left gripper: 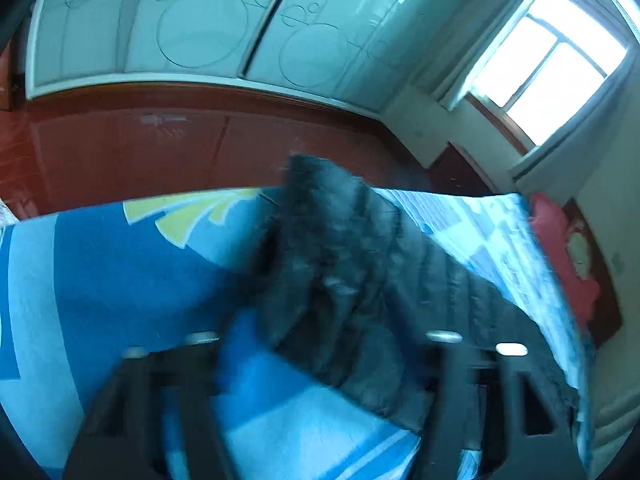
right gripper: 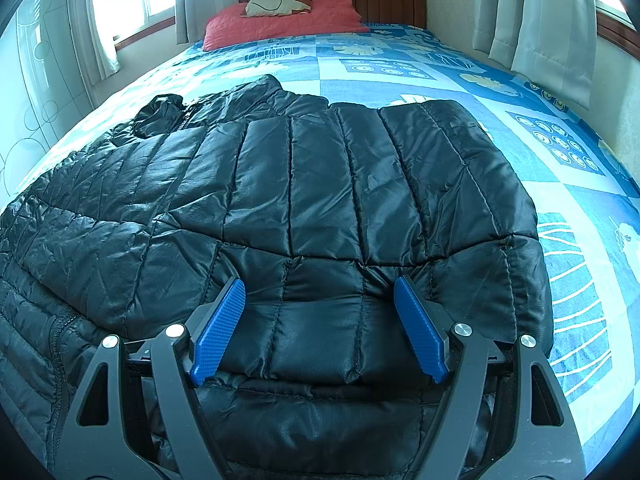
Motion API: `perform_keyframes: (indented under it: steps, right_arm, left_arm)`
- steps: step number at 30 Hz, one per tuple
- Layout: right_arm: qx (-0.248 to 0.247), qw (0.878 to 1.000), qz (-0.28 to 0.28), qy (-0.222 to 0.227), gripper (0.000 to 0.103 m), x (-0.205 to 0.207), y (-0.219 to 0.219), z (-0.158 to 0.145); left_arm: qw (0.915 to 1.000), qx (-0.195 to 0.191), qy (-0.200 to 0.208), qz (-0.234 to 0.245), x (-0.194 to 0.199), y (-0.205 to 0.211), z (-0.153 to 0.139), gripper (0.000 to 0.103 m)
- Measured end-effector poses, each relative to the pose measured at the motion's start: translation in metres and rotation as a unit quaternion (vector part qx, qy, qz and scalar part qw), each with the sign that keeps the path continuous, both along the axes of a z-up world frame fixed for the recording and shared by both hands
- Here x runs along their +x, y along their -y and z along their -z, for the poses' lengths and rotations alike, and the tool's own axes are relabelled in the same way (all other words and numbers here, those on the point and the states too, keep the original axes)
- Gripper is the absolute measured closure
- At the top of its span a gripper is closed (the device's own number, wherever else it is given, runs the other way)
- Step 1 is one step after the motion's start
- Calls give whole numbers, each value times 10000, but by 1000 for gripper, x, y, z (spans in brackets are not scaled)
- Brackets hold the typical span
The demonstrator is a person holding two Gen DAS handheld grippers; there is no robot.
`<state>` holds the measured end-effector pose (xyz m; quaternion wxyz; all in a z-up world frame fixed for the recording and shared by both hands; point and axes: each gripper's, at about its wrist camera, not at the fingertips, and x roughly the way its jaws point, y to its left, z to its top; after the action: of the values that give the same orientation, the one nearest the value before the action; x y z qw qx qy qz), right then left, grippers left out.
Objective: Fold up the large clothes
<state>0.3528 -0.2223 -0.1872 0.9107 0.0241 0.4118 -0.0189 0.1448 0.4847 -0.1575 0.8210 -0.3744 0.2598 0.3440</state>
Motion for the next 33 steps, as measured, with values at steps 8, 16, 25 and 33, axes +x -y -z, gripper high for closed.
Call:
perform_keyframes:
  steps: [8, 16, 25, 33]
  right_arm:
    - [7, 10000, -3, -1, 26, 0, 1, 0]
    - [46, 10000, 2, 23, 26, 1, 0, -1]
    - [144, 9999, 4, 65, 26, 1, 2, -1]
    - [247, 9996, 5, 102, 26, 1, 3, 0]
  left_arm:
    - [9994, 304, 84, -142, -12, 3, -9, 98]
    - [9888, 1153, 452, 833, 23, 76, -61, 99]
    - [9585, 1437, 458, 2419, 92, 211, -78, 99]
    - [9107, 1801, 275, 3708, 148, 348, -77, 99]
